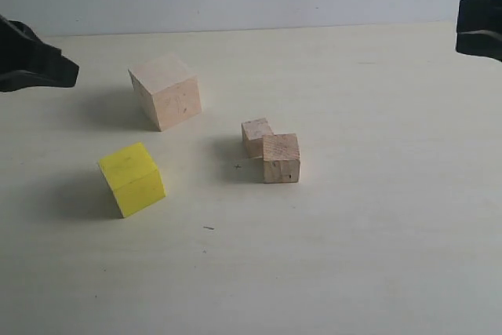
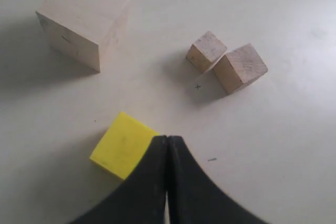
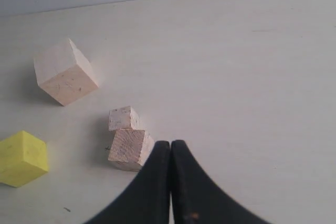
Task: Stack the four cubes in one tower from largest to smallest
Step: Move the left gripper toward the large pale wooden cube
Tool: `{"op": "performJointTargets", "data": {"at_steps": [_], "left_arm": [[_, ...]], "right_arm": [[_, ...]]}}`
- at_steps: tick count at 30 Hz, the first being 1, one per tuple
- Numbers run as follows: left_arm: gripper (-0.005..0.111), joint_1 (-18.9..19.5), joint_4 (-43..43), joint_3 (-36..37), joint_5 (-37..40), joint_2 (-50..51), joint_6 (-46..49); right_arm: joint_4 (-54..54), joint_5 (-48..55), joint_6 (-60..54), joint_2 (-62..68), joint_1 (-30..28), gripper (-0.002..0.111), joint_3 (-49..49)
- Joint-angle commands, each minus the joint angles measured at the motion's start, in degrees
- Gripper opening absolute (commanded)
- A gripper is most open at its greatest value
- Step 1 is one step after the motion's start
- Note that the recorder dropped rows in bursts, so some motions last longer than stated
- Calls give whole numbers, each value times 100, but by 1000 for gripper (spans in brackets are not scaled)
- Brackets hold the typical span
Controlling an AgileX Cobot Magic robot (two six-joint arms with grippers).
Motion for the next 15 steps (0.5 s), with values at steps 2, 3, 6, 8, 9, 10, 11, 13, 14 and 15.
{"op": "performJointTargets", "data": {"at_steps": [2,3,6,8,9,10,11,13,14,15], "left_arm": [[0,-36,-54,-52,-612,194,26],[0,-36,-54,-52,-712,256,26],[3,-36,-54,-52,-1089,592,26],[18,-36,-54,-52,-1397,912,146],[35,-36,-54,-75,-1671,1145,351],[45,-36,-54,-87,-1853,1236,350],[60,-36,-54,-111,-2241,1457,334],[64,-36,-69,-146,-2829,1739,67],[61,-36,-94,-156,-3202,1883,-135],[57,-36,-94,-201,-3352,2003,-333]], "right_arm": [[-11,-244,-9,3,30,0,-45],[-11,-324,-9,3,30,0,-45],[151,-424,16,13,30,0,-45],[275,-447,43,13,30,0,-45],[287,-447,43,13,30,0,-45],[287,-447,43,13,30,0,-45],[287,-416,80,13,30,0,-45],[287,-403,236,13,30,0,-45],[287,-378,237,13,30,0,-45],[271,-336,171,13,30,0,-45]]}}
